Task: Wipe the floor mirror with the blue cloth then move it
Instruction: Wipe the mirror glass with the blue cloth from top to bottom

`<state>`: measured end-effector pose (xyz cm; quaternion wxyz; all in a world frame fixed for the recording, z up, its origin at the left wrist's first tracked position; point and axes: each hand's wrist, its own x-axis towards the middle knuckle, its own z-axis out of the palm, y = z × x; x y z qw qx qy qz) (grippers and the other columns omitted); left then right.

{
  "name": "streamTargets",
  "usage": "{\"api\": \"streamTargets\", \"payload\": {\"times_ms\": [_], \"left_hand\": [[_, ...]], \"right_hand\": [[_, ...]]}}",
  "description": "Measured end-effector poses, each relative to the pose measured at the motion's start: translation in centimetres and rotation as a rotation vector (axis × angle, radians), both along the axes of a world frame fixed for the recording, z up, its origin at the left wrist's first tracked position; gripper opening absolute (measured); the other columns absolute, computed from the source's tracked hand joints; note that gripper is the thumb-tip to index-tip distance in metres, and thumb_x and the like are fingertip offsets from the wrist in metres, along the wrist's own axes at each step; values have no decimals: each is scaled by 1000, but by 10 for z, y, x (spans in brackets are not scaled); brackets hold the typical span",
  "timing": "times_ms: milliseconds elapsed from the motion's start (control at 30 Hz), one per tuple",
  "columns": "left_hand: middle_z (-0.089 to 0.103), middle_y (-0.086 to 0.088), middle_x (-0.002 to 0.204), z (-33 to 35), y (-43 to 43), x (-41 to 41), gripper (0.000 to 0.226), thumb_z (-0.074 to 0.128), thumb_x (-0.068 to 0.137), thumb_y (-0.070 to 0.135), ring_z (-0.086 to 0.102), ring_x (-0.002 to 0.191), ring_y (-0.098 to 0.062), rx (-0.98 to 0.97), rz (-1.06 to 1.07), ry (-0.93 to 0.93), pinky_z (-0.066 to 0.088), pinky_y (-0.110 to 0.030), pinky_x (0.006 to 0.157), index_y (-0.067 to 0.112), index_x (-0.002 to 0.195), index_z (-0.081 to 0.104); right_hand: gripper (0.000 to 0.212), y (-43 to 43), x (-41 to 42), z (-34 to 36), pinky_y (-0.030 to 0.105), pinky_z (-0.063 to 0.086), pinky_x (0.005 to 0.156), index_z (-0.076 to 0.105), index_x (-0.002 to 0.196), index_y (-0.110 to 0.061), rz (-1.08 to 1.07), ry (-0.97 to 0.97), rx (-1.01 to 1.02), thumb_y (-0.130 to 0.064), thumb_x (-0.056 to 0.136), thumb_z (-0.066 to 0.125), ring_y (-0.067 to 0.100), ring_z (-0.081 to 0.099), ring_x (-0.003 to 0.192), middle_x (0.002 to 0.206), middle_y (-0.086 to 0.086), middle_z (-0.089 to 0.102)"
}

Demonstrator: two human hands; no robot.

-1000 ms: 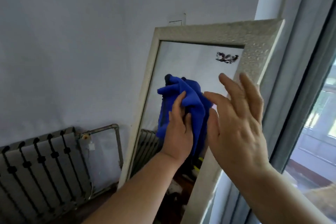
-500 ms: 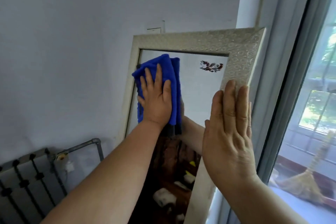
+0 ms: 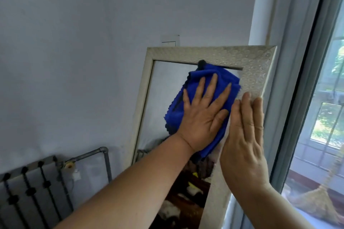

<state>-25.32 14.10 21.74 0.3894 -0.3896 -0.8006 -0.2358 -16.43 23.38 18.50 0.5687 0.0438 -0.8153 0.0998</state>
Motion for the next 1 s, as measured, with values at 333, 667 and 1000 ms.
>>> {"api": "streamTargets", "payload": {"times_ms": [333,667,1000], "left_hand": [[-12,6,164,-45,-19,-31,55,10,102,51,-12,151,-16,690,354,-675,0,-65,116,38,151,-10],[-7,12,161,1,-21,-47,54,12,98,48,-6,151,-15,209,128,-107,-7,-56,119,42,150,-2],[-26,13,159,-27,-10,-4,53,0,93,59,-27,146,-13,273,155,-337,-21,-51,114,54,139,-27]], "right_hand": [[63,-10,1,5,39,1,123,25,144,11,-35,16,-26,-31,106,-2,23,-5,149,154,28,21],[63,-8,0,29,45,0,121,32,145,11,-143,-49,76,-18,90,17,35,16,147,157,23,23],[60,-2,3,29,50,-1,120,40,142,9,-206,-68,178,-13,91,18,32,8,148,156,24,26]]}}
